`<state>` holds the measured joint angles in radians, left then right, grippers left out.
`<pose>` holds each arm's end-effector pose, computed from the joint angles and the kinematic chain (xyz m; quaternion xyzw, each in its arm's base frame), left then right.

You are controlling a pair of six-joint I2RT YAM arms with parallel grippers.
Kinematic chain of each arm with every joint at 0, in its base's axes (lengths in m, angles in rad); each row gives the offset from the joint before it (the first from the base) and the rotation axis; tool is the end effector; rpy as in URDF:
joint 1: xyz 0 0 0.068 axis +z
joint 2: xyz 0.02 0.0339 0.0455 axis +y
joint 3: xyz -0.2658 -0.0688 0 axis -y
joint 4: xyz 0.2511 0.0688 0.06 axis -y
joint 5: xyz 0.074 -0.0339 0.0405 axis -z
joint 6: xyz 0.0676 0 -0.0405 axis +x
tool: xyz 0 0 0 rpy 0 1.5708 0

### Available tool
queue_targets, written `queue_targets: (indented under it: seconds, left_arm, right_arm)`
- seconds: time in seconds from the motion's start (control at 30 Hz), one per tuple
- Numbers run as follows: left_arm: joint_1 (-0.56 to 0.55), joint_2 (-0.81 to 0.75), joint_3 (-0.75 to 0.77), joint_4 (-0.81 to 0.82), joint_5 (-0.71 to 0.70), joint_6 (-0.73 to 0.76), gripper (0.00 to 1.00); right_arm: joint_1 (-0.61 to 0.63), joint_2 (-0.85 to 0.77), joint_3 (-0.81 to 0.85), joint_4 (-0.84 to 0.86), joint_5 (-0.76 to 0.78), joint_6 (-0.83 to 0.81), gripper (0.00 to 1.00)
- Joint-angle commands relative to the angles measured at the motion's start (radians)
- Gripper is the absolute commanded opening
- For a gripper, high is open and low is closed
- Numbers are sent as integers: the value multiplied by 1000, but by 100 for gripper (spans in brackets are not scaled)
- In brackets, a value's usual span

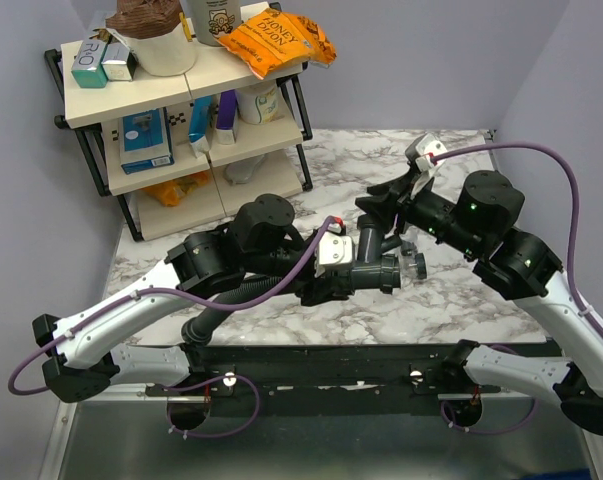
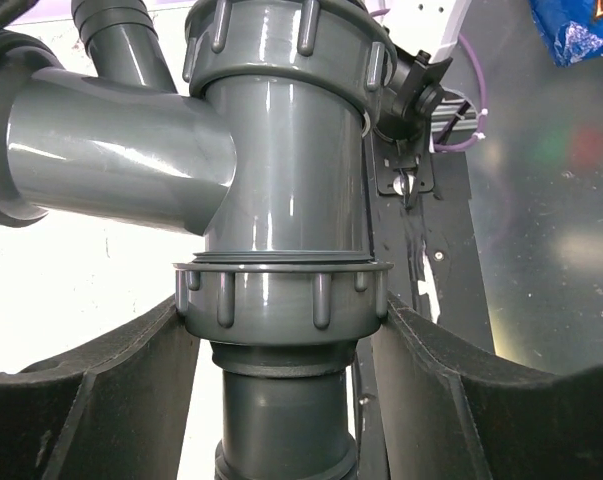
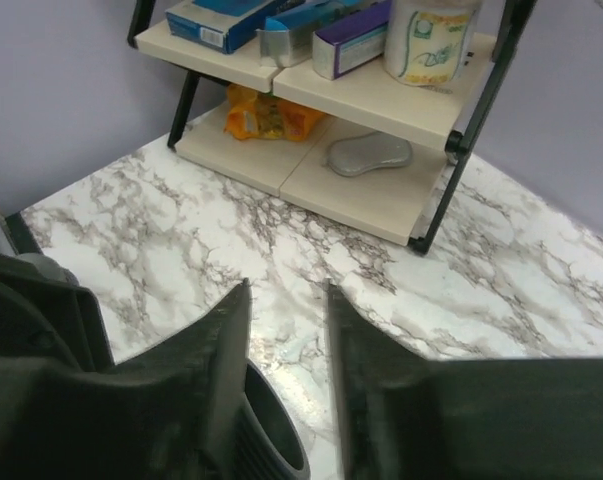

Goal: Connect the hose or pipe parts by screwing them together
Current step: Install the adaptor on the pipeline, then place the bathroom fixture at the center of the board.

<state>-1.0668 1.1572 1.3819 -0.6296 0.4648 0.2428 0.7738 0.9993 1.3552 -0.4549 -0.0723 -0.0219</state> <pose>0.1030 -0.2494 0.4184 0.5953 0.5672 -0.3907 0.4139 0.1621 0.1652 0.4668 -0.3094 0.6735 0.2712 0.6141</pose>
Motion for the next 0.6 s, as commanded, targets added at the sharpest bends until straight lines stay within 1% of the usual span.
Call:
queue_targets:
  seconds: [0.0,0.03,0.07,0.13,0.17,0.27,0.3,0.37,0.4,0.43,0.5,0.53,0.57]
  left_arm:
    - [22,-77,33,200,-78,58,0]
    - [27,-76,13,206,-109,61,0]
    - [42,-71,5,211,-168,62,0]
    - [51,-60,-20,229,-227,61,0]
    - [51,-53,-21,231,-285,69,0]
    - [57,10,26,197,-374,84,0]
    - [65,44,35,203,-424,95,0]
    - [74,88,95,197,-457,109,0]
    - [80,146,124,167,-506,89,0]
    - [102,179,181,150,-524,29,0]
    - [120,270,227,99,-564,-51,0]
    - [140,301,261,84,-568,-88,0]
    - [151,330,276,74,-562,-165,0]
  right_arm:
    - [-36,-8,1,-113,152,-41,59]
    - [-39,-8,37,-107,175,-44,65]
    - [-39,-8,53,-96,249,-46,78]
    - [-44,-22,82,-32,333,-53,89]
    - [-45,-28,90,-12,401,-58,99]
    - [-45,-67,84,77,462,-82,100]
    - [-45,-77,78,93,503,-84,100]
    - [-44,-106,59,122,555,-84,100]
    - [-44,-122,50,127,590,-84,100]
    - [-45,-140,36,137,592,-84,100]
    - [-44,-195,0,148,586,-88,100]
    - [-44,-209,-10,145,588,-89,100]
    - [-44,-224,-19,140,588,-90,99]
